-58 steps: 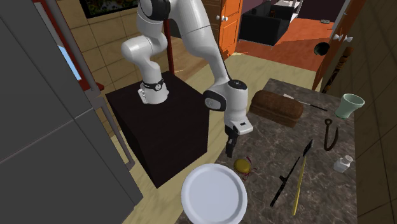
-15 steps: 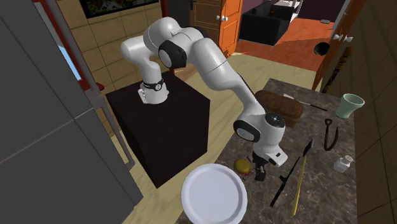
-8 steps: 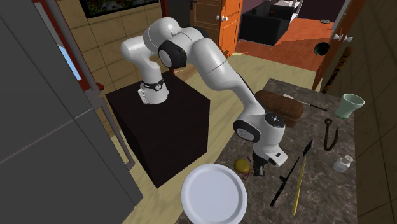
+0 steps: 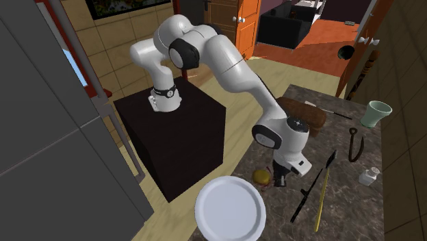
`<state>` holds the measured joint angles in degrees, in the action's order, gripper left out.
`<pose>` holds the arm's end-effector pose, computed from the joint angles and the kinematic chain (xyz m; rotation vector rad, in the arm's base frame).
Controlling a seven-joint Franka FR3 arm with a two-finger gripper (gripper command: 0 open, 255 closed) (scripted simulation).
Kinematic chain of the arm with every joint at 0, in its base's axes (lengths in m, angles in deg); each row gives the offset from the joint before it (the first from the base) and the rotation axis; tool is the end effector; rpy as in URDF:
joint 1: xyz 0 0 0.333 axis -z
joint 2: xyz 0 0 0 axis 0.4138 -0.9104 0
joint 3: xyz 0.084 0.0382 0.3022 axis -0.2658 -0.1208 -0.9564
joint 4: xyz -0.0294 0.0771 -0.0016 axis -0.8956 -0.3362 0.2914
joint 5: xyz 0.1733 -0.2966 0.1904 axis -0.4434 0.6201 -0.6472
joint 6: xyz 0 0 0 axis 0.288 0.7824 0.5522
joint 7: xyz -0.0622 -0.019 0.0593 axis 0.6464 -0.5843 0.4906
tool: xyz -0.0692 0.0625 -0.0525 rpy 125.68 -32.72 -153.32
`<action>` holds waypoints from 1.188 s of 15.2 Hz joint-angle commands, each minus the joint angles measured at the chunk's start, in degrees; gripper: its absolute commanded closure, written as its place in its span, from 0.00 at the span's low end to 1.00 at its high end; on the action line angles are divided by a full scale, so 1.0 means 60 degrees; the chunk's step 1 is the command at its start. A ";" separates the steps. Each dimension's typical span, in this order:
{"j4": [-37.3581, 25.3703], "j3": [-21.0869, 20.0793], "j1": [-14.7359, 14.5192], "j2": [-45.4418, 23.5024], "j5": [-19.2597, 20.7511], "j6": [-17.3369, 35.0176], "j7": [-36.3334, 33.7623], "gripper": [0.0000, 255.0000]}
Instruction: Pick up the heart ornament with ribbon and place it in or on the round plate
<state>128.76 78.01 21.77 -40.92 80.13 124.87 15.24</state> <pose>0.7125 0.1171 0.1009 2.9092 1.1454 0.0628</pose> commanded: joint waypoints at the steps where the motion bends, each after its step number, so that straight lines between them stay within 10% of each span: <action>1: 0.0113 -0.0023 0.0019 0.0206 -0.0015 -0.0095 0.0005 1.00; 12: 0.0584 -0.0164 0.0128 0.1314 -0.0126 -0.0737 0.0056 1.00; 18: 0.1258 -0.0136 0.1199 0.1700 -0.0224 -0.0436 0.1131 1.00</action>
<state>136.52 77.18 28.00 -30.68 78.91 122.39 20.89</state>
